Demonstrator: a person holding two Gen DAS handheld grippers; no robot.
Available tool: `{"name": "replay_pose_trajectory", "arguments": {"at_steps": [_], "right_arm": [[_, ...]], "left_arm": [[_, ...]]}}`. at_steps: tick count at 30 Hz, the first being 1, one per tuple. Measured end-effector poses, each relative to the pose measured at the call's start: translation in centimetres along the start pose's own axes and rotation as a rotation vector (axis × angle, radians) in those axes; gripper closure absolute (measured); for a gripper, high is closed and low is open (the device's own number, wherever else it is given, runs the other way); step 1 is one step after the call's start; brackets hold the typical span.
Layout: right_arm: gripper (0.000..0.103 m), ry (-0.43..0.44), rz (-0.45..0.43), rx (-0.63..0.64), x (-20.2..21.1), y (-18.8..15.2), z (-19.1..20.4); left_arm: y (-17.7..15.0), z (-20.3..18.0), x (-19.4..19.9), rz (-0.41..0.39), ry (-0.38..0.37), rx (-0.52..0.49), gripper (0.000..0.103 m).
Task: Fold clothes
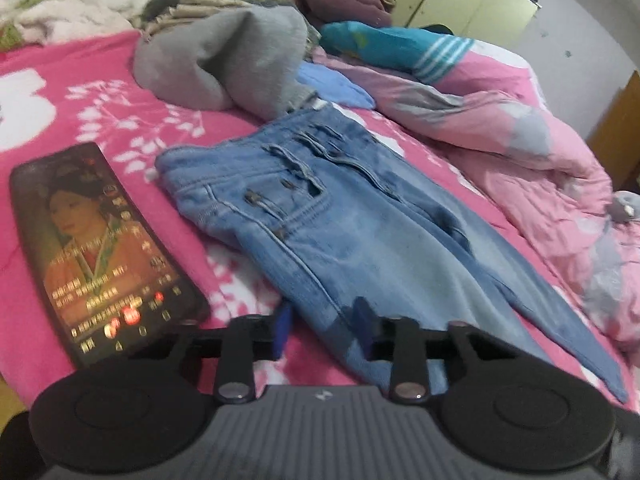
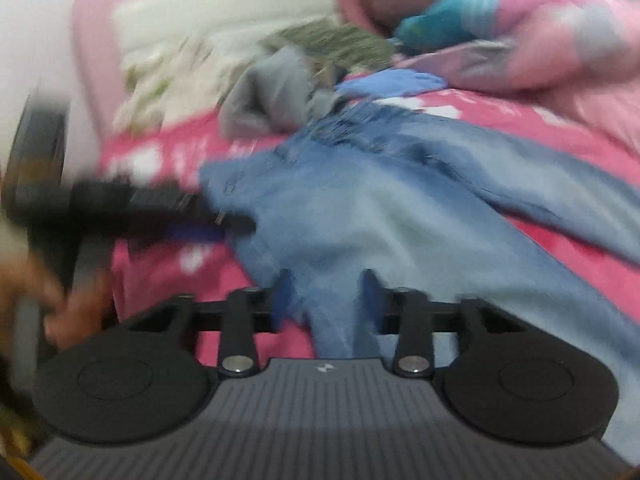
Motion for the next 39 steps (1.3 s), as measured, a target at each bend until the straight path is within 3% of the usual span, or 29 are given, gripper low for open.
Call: {"name": "replay_pose_trajectory", "arguments": {"at_steps": [1,3,5,6,9,12,16,18,21,24,27,31,34,39], "right_arm": [[0.051,-0.020,0.033,0.050,-0.5,-0.5,0.6],[0.063,-0.054,0.080,0.112,-1.3,-1.4,1.1],[0.097,-0.066,0.077,0.133,-1.0,-1.0,1.4],[0.101,-0.061,0.075,0.137,-0.5,-0.7,1.7],[0.101,-0.045,0.069,0.150,1.0,0.1,2.3],[0.101,-0.022,0.124,0.133,-0.7,-1.9,2.1],[0.099,0.006,0.067,0.034,-0.1,-2.1,1.3],[0.095,0.022,0.056,0.009,0.4,-2.2,1.1],[0.078,0.053,0.024,-0.041,1.6,-2.1,0.7],[0.074,0.089,-0.030,-0.142,3.8,-1.5,-0.8],[0.073,0.089,-0.067,-0.219,5.2,0.1,-2.9],[0.073,0.083,-0.123,-0.239,6.2,3.8,-5.2],[0.073,0.066,-0.162,-0.210,6.0,7.5,-6.5],[0.066,0.042,-0.211,-0.159,4.3,13.4,-8.5]], "left_arm": [[0.0,0.0,-0.1,-0.010,0.012,-0.005,0.092],[0.5,0.0,0.5,-0.036,0.022,-0.008,0.097],[1.0,0.0,1.3,-0.073,0.036,-0.015,0.098],[1.0,0.1,1.5,-0.075,0.045,-0.021,0.098],[0.8,0.3,1.6,-0.063,0.070,-0.037,0.098],[-0.5,0.8,0.5,-0.018,0.105,-0.035,0.095],[-0.5,0.8,1.4,-0.053,0.139,-0.067,0.087],[-0.6,0.9,2.0,-0.064,0.163,-0.080,0.073],[-1.0,1.2,3.8,-0.101,0.187,-0.102,0.066],[-1.4,0.9,5.5,-0.152,0.199,-0.138,0.064],[-0.9,-0.2,5.9,-0.191,0.165,-0.164,0.064],[3.0,-1.4,3.6,-0.215,0.082,-0.046,0.065],[6.2,-1.5,-0.2,-0.201,0.072,0.075,0.065],[7.7,-0.2,-6.2,-0.119,0.129,0.236,0.065]]}}
Point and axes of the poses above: each gripper's, at about its wrist camera, not at the fingertips, and x roughly against the way its jaws point, z to its left, y to its top, the point moved 7 cm from there along -x, roughly the way its jaws point, and after that the axes turned 5 degrees about y, right-handed, at the moved point
